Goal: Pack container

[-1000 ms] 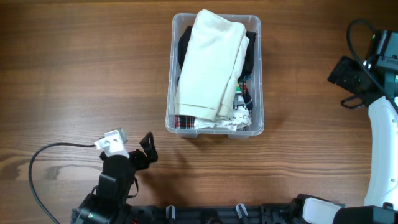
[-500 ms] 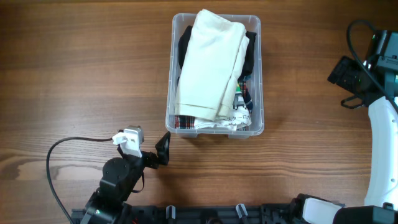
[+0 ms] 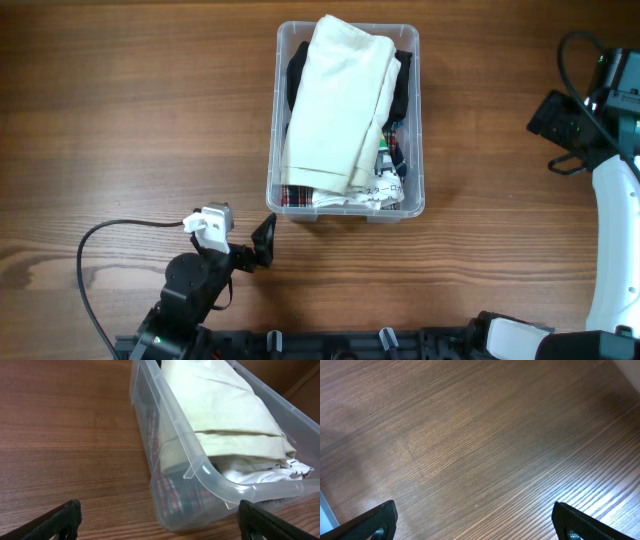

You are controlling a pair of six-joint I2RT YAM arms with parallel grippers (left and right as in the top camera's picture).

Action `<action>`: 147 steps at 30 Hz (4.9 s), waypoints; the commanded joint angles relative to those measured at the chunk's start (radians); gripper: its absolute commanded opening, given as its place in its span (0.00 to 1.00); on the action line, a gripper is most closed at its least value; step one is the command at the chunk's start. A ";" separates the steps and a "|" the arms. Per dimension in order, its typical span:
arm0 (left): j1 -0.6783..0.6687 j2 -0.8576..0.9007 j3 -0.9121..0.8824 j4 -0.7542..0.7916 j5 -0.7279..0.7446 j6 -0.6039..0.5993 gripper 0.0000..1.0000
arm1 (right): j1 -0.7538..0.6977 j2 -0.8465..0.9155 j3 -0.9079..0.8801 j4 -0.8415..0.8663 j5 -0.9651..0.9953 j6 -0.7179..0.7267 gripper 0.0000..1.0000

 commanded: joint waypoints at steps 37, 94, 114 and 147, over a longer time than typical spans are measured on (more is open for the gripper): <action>0.300 -0.242 -0.013 0.010 0.015 0.024 1.00 | 0.000 -0.009 0.016 0.003 0.017 0.000 1.00; 0.300 -0.105 -0.013 0.011 -0.087 0.371 1.00 | 0.260 -0.842 0.016 -0.002 0.017 0.000 1.00; 0.300 -0.105 -0.013 0.011 -0.087 0.371 1.00 | 0.260 -1.278 -0.341 0.345 0.025 0.183 1.00; 0.300 -0.105 -0.013 0.011 -0.087 0.371 1.00 | 0.260 -1.410 -1.303 1.100 0.011 1.059 1.00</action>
